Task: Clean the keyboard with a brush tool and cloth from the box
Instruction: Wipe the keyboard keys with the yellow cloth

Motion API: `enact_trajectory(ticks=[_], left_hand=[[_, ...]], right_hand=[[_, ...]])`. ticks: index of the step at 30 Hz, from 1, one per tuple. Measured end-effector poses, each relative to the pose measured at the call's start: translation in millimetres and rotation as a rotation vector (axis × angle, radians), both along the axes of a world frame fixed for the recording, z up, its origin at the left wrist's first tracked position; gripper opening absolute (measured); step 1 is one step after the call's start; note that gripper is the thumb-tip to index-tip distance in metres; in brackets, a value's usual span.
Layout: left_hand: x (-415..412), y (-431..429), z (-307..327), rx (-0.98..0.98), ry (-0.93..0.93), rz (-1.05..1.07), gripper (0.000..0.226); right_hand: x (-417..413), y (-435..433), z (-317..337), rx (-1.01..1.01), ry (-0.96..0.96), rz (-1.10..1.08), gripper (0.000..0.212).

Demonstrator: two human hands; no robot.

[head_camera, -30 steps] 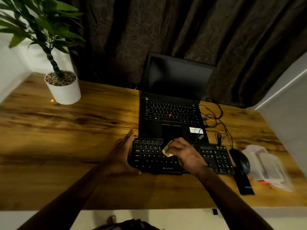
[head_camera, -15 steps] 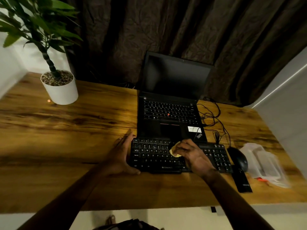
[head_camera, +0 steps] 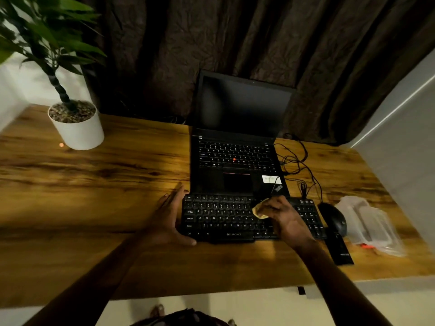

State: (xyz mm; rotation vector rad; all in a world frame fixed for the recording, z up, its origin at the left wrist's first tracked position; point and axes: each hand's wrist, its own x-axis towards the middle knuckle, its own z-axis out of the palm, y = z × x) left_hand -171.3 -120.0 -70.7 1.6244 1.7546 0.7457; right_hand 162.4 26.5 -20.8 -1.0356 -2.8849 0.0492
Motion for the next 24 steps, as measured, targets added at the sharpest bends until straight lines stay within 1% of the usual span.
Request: enact_trajectory(ticks=[1,5,7,9,12,13,15,18,24], left_hand=[[0,0,0,0.003,0.002,-0.002,0.162],[1,-1,1,0.028,0.021,0.001,0.161],[1,-1,0,0.035,0.024,0.0,0.161],[1,-1,0,0.027,0.015,-0.001,0.161],[-1,-1,-2,0.0,0.01,0.011,0.162],[-1,-1,-3,-0.008,0.016,0.02,0.162],[-2,-1,-5,-0.017,0.027,0.022,0.162],[-1,1,-7,-0.009,0.046,0.021,0.163],[-1,3,-11,0.011,0.05,0.011,0.161]], right_hand=[[8,2,2,-0.013,-0.011,-0.041,0.064],[26,1,11,-0.001,-0.003,-0.17,0.048],[20,-2,13,0.04,0.001,-0.208,0.048],[8,-6,10,0.071,0.046,-0.178,0.052],[-5,-16,5,0.038,0.002,-0.111,0.056],[-2,-17,3,0.014,-0.023,-0.137,0.057],[15,-16,0,-0.056,-0.05,-0.299,0.052],[37,-17,-1,-0.105,-0.023,-0.534,0.043],[14,-38,-6,-0.189,0.178,-0.682,0.048]])
